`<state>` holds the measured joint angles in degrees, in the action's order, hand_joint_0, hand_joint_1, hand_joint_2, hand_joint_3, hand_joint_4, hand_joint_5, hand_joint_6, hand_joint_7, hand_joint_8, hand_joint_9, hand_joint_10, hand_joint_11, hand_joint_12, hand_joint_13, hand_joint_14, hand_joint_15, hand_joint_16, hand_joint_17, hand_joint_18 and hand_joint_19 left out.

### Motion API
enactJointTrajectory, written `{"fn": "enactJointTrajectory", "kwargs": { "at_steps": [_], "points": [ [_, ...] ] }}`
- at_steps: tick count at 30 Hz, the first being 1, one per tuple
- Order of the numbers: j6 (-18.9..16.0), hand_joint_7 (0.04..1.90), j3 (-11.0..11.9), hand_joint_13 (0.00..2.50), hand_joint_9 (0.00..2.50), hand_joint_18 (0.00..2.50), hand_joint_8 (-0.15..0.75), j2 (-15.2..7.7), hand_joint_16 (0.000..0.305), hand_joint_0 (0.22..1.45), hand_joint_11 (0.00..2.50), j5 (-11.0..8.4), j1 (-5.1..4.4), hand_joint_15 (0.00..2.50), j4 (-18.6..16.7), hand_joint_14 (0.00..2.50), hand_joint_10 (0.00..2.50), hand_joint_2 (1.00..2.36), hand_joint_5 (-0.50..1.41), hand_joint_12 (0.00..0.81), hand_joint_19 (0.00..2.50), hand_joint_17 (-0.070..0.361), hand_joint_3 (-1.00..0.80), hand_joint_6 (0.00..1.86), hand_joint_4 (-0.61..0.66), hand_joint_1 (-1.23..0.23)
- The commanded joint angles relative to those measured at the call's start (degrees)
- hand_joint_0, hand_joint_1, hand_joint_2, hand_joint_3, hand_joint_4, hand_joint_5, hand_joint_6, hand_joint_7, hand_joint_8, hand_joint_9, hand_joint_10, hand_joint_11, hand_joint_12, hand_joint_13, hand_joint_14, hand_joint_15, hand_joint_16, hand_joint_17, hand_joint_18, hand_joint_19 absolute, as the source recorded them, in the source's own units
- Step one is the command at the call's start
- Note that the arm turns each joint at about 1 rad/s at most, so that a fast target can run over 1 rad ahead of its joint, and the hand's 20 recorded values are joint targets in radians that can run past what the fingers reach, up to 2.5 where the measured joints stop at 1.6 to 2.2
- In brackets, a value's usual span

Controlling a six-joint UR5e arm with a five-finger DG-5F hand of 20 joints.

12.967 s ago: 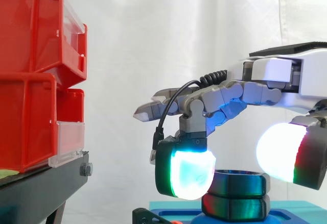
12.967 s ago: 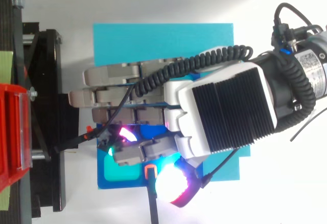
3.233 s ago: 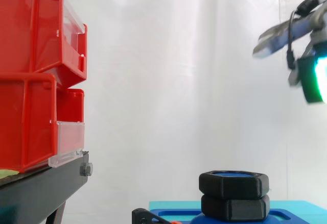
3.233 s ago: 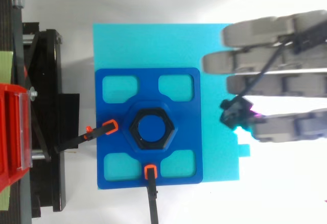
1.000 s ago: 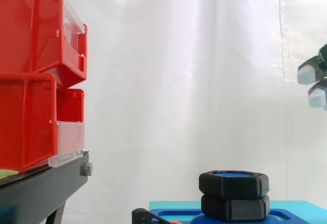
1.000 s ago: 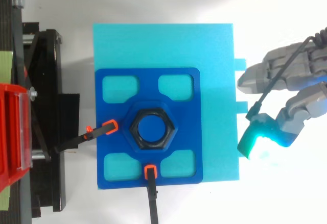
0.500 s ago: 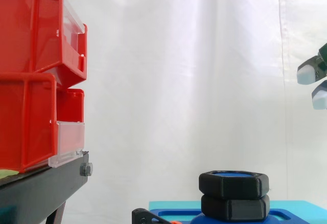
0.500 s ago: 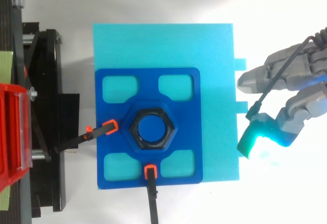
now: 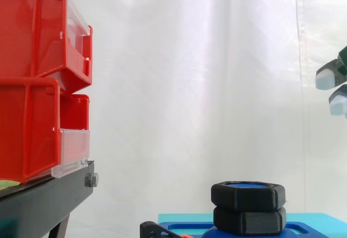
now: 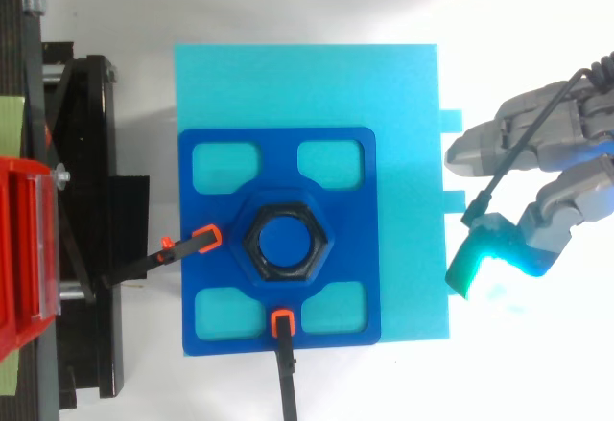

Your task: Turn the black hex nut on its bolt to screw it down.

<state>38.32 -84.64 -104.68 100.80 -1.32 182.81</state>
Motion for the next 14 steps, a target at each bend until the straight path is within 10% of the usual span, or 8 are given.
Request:
{"fn": "enactJointTrajectory", "kwargs": {
  "at_steps": [1, 14],
  "points": [
    [0.0, 0.68, 0.0, 0.20, 0.00, 0.21, 0.182, 0.0, 0.068, 0.45, 0.00, 0.01, 0.00, 0.00, 0.0, 0.00, 0.00, 1.00, -0.30, 0.411, 0.06, 0.153, -0.50, 0.50, 0.01, -0.32],
    [0.0, 0.69, 0.0, 0.22, 0.00, 0.22, 0.184, 0.0, 0.064, 0.46, 0.00, 0.01, 0.00, 0.00, 0.0, 0.00, 0.00, 1.00, -0.30, 0.411, 0.06, 0.143, -0.50, 0.50, 0.02, -0.35]
  ]
}}
